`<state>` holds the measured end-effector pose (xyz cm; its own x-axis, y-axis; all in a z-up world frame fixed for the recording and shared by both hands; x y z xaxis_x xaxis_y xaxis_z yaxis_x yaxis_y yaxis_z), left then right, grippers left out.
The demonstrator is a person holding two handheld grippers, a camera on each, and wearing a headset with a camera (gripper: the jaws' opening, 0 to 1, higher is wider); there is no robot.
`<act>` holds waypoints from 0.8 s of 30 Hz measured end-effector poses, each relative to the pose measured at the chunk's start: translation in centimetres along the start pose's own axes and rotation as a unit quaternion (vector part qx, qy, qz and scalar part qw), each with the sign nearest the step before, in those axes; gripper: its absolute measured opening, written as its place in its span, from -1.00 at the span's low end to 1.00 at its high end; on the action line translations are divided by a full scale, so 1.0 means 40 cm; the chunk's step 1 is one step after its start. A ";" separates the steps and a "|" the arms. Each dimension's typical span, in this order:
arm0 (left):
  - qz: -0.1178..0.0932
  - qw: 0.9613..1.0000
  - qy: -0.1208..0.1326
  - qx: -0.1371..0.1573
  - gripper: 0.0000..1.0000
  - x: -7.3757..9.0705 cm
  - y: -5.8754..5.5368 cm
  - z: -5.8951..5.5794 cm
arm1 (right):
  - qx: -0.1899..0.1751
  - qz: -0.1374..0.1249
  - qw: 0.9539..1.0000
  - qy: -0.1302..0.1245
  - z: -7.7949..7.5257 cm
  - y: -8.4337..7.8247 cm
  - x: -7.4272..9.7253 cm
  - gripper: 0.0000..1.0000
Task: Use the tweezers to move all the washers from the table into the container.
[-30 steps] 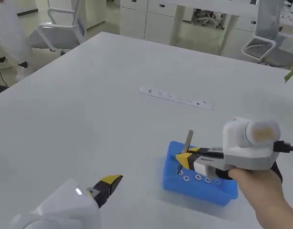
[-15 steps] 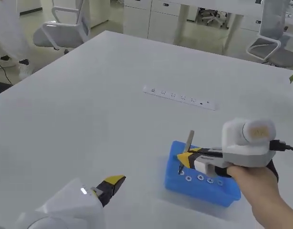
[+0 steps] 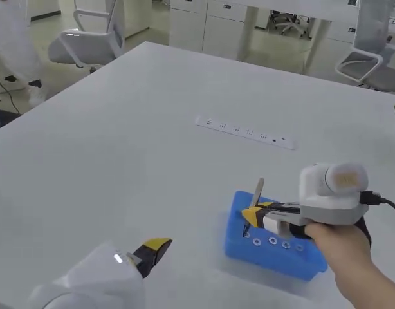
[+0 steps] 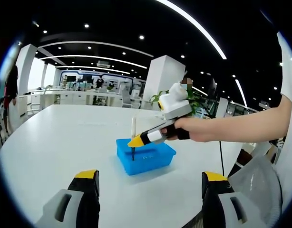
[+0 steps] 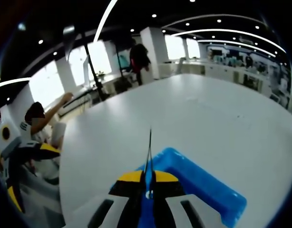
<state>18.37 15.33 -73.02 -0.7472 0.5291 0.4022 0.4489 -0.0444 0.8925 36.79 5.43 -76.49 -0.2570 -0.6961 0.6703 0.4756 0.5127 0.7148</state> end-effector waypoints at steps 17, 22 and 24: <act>0.007 1.000 0.001 -0.006 0.80 -0.002 -0.004 0.000 | -0.018 0.008 1.000 -0.002 -0.029 -0.014 -0.034 -0.93; 0.007 1.000 0.001 -0.006 0.80 -0.002 -0.004 0.001 | -0.022 0.010 1.000 -0.007 -0.036 -0.017 -0.039 -0.93; 0.008 1.000 0.001 -0.007 0.79 -0.002 -0.004 0.001 | -0.021 0.009 1.000 -0.009 -0.036 -0.017 -0.041 -0.93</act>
Point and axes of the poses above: the centre of the closed fingertips' face, and the gripper's own axes: x roughly backward along the fingers, z roughly to its left, y roughly out of its top, the point moved 6 cm from there along x, roughly backward along the fingers, and after that the axes turned 7 degrees about z, right-handed, at the moved point
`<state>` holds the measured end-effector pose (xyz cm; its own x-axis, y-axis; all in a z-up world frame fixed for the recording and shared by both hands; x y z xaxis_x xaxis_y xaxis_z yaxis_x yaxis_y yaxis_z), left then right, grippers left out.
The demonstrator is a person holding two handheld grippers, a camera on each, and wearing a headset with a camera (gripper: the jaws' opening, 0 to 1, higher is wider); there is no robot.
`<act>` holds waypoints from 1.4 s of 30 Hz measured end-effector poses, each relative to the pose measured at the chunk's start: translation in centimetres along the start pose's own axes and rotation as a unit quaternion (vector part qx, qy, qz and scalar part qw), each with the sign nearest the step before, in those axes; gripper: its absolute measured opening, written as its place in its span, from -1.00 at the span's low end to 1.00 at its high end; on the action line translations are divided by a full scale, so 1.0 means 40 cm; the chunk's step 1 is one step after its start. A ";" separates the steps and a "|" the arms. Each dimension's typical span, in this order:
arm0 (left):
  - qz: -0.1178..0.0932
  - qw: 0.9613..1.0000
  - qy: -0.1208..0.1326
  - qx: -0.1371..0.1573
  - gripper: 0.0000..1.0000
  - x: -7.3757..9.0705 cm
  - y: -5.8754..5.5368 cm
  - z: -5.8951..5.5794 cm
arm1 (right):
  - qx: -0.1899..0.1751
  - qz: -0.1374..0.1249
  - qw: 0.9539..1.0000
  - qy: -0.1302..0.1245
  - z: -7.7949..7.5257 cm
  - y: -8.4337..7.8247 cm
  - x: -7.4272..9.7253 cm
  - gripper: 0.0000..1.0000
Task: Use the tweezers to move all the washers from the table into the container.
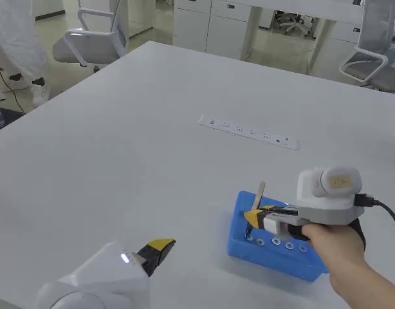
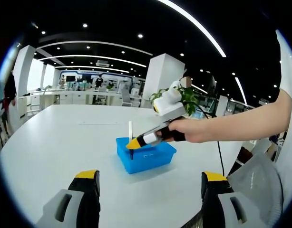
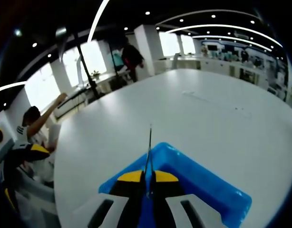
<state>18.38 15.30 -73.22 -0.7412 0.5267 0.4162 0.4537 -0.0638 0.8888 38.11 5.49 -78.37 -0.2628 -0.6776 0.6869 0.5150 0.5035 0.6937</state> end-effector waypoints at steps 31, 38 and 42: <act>0.006 1.000 -0.005 -0.001 0.76 0.000 -0.003 -0.004 | 0.034 -0.040 0.999 0.005 0.047 0.022 0.069 -0.92; 0.015 1.000 -0.017 -0.002 0.70 0.001 -0.007 -0.011 | 0.051 -0.060 0.997 0.012 0.079 0.033 0.116 -0.92; 0.025 0.999 -0.034 -0.007 0.70 -0.001 -0.010 -0.021 | 0.058 -0.066 0.996 0.022 0.101 0.032 0.147 -0.92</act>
Point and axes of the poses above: the centre of the closed fingertips' face, and the gripper's own axes: x roughly backward along the fingers, z roughly to its left, y roughly out of its top, the point moved 6 cm from there along x, roughly backward along the fingers, and after that the axes turned 7 degrees about z, right-handed, at the moved point
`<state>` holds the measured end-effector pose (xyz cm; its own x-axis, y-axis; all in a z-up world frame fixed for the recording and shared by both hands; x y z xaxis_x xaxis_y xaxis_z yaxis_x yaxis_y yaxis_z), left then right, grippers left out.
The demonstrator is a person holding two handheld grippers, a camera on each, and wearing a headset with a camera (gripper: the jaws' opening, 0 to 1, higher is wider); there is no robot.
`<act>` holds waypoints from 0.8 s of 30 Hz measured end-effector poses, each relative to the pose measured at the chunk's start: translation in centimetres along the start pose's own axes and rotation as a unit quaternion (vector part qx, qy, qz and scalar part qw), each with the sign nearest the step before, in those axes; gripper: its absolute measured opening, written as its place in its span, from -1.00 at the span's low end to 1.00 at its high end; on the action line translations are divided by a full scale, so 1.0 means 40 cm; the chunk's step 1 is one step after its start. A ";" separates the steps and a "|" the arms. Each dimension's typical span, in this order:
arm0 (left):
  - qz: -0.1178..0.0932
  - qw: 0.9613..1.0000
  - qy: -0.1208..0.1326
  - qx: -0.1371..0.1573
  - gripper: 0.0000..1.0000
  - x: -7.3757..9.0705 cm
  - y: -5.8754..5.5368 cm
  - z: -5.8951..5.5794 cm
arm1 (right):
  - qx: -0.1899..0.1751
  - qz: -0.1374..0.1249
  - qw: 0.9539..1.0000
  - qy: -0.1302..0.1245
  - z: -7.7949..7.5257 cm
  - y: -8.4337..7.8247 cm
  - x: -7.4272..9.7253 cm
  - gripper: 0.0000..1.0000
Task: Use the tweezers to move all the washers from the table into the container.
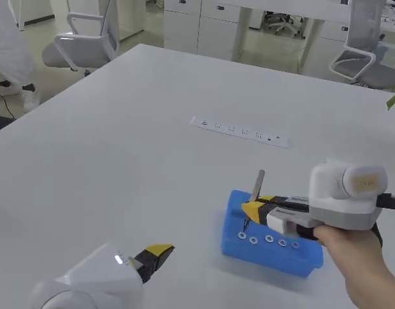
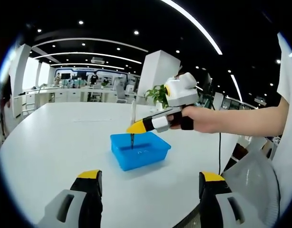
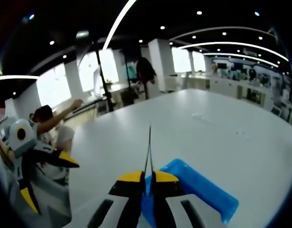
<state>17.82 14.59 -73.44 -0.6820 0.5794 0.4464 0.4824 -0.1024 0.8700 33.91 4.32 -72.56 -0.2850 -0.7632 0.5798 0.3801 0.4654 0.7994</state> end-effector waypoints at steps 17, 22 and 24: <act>0.081 0.987 -0.083 -0.115 0.34 0.000 0.091 -0.013 | 0.082 0.046 0.992 0.079 0.113 -0.053 0.102 -0.92; 0.106 0.975 -0.114 -0.156 0.07 -0.006 0.113 -0.023 | 0.107 0.053 0.987 0.111 0.154 -0.068 0.118 -0.92; 0.117 0.970 -0.131 -0.169 0.02 -0.011 0.125 -0.032 | 0.127 0.060 0.982 0.127 0.167 -0.077 0.125 -0.92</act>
Point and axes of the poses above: the centre of the closed fingertips' face, and the gripper's own axes: x roughly backward along the fingers, z roughly to its left, y roughly out of its top, the point moved 6 cm from there along x, roughly backward along the fingers, and after that the axes turned 7 degrees about z, right-handed, at the moved point
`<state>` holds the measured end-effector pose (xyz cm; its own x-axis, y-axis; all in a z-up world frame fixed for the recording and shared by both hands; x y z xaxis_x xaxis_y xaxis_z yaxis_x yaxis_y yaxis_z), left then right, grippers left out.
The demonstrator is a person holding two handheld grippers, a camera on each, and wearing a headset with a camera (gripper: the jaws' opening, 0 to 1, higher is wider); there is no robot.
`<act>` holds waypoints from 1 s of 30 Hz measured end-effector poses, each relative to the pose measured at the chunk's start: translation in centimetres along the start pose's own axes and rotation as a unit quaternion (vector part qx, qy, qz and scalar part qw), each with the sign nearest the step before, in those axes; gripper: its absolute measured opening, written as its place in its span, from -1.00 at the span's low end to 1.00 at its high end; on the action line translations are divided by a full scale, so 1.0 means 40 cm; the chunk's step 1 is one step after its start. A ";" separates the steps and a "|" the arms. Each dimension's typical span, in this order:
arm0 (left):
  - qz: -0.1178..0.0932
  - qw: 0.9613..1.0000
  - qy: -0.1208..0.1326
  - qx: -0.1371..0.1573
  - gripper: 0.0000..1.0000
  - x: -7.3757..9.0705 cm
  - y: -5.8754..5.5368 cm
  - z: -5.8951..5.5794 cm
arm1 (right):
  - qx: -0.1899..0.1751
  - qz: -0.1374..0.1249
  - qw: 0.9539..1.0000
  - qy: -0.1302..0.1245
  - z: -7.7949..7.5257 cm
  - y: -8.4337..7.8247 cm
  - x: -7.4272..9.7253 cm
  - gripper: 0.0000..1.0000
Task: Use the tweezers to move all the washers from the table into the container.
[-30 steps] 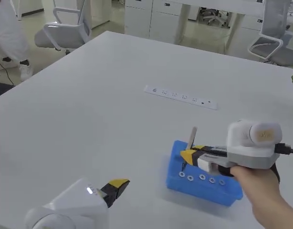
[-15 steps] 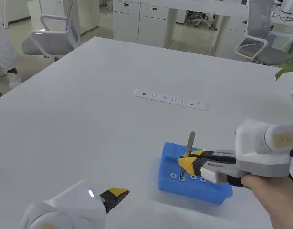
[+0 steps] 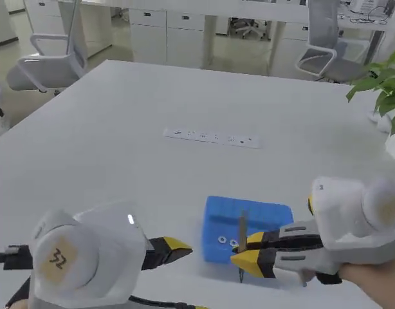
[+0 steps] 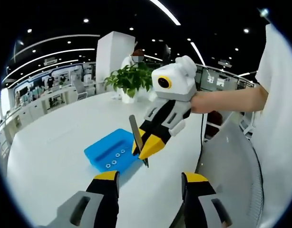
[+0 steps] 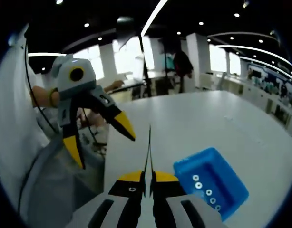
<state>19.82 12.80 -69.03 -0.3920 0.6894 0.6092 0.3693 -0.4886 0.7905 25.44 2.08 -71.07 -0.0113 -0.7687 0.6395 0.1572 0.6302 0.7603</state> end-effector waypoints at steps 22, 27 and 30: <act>0.029 0.990 -0.099 -0.096 -0.80 -0.039 0.087 -0.033 | 0.124 0.089 0.987 0.057 0.074 -0.074 0.009 -0.92; 0.028 0.987 -0.106 -0.116 -0.82 -0.050 0.097 -0.044 | 0.136 0.102 0.984 0.046 0.067 -0.081 0.009 -0.92; 0.032 0.985 -0.109 -0.128 -0.91 -0.056 0.099 -0.047 | 0.142 0.107 0.983 0.046 0.069 -0.084 0.008 -0.92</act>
<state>20.60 8.32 -67.16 -0.1737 0.7376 0.6525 0.1523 -0.6345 0.7577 22.20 0.03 -73.11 0.0827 -0.6142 0.7848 -0.1352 0.7733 0.6194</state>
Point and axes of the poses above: the centre of the closed fingertips' face, and the gripper's own axes: x roughly backward along the fingers, z roughly to its left, y roughly out of its top, the point moved 6 cm from there along x, roughly backward along the fingers, and after that the axes turned 7 degrees about z, right-handed, at the moved point
